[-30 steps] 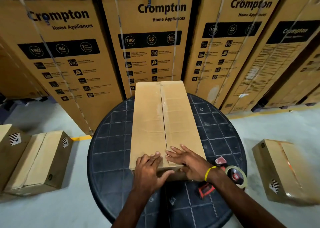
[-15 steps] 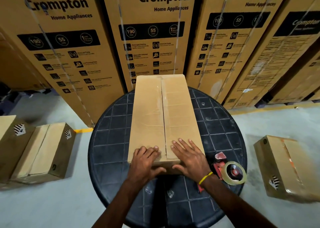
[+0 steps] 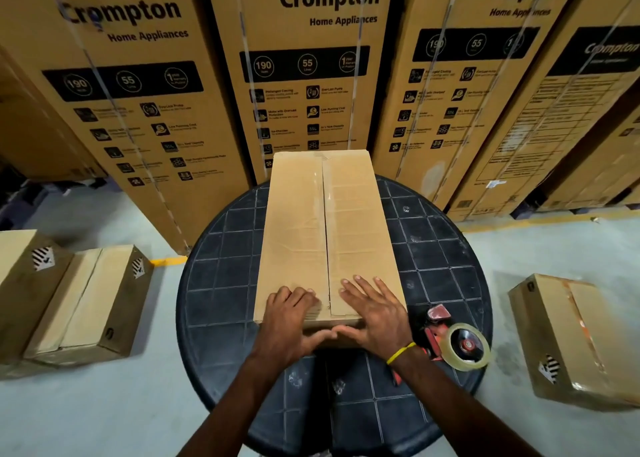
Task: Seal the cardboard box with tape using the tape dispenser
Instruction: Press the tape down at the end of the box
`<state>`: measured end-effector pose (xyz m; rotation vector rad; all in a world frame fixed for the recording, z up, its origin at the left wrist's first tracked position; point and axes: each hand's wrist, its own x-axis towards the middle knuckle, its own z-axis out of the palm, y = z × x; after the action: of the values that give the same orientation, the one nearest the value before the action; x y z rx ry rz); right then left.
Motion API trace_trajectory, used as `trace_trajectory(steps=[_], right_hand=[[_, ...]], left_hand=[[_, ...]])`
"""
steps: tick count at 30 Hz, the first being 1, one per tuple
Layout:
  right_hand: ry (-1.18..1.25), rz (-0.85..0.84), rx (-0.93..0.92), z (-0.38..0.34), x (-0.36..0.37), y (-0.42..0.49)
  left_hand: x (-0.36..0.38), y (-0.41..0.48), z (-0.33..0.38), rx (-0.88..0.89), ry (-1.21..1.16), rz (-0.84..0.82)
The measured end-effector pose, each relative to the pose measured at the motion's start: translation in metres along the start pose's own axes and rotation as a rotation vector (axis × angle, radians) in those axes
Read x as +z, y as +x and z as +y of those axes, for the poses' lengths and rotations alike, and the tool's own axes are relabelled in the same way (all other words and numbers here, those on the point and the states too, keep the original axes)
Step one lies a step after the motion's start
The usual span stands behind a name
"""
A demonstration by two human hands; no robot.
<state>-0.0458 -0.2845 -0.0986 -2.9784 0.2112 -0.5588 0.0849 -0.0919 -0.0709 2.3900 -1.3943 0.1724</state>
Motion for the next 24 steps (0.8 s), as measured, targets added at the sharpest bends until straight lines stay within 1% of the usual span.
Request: trace_trajectory(steps=[2, 4, 5, 6, 7, 8, 10, 11, 12, 14, 15, 16, 17, 18, 19, 20, 21, 22, 24], right_hand=[[-0.059, -0.144, -0.012, -0.001, -0.006, -0.002], [-0.07, -0.235, -0.01, -0.001, -0.013, -0.002], [-0.043, -0.238, -0.013, -0.001, -0.017, -0.004], [0.022, -0.203, -0.008, -0.002, -0.021, -0.005], [0.153, -0.147, 0.036, -0.003, -0.027, -0.007], [0.312, -0.064, 0.117, -0.004, -0.034, -0.014], [0.539, 0.226, 0.359, -0.011, -0.041, -0.036], [0.593, 0.374, 0.529, -0.013, -0.037, -0.052], [0.658, 0.487, 0.717, -0.017, -0.037, -0.064], [0.922, 0.622, 1.189, -0.016, -0.023, -0.085], [1.076, 0.635, 1.442, -0.01, -0.012, -0.095], [1.223, 0.581, 1.673, -0.003, 0.001, -0.105], [1.351, 0.442, 1.865, 0.003, 0.011, -0.113], [1.465, 0.261, 1.989, 0.009, 0.021, -0.121], [1.564, 0.115, 2.038, 0.013, 0.03, -0.126], [1.649, 0.046, 2.039, 0.018, 0.039, -0.129], [1.691, 0.053, 2.038, 0.024, 0.05, -0.13], [1.743, 0.095, 2.037, 0.027, 0.054, -0.126], [1.849, 0.219, 2.006, 0.036, 0.064, -0.117]], left_hand=[[-0.006, 0.013, 0.012, -0.067, -0.021, -0.001], [-0.005, 0.024, 0.023, -0.069, -0.04, -0.036], [0.0, 0.028, 0.026, -0.04, -0.054, -0.077], [0.006, 0.03, 0.027, 0.005, -0.047, -0.133], [0.012, 0.03, 0.027, 0.057, 0.0, -0.179], [0.019, 0.029, 0.025, 0.102, 0.07, -0.202], [0.027, 0.025, 0.021, 0.131, 0.175, -0.22], [0.029, 0.025, 0.021, 0.135, 0.189, -0.215], [0.029, 0.026, 0.021, 0.139, 0.192, -0.213], [0.029, 0.027, 0.022, 0.134, 0.2, -0.217], [0.028, 0.027, 0.023, 0.13, 0.201, -0.227], [0.027, 0.027, 0.023, 0.124, 0.199, -0.243], [0.027, 0.027, 0.023, 0.117, 0.2, -0.262], [0.027, 0.027, 0.023, 0.112, 0.202, -0.277], [0.025, 0.028, 0.023, 0.111, 0.203, -0.285], [0.024, 0.029, 0.024, 0.11, 0.203, -0.294], [0.024, 0.03, 0.024, 0.11, 0.205, -0.303], [0.024, 0.031, 0.024, 0.108, 0.207, -0.314], [0.023, 0.032, 0.023, 0.104, 0.213, -0.328]])
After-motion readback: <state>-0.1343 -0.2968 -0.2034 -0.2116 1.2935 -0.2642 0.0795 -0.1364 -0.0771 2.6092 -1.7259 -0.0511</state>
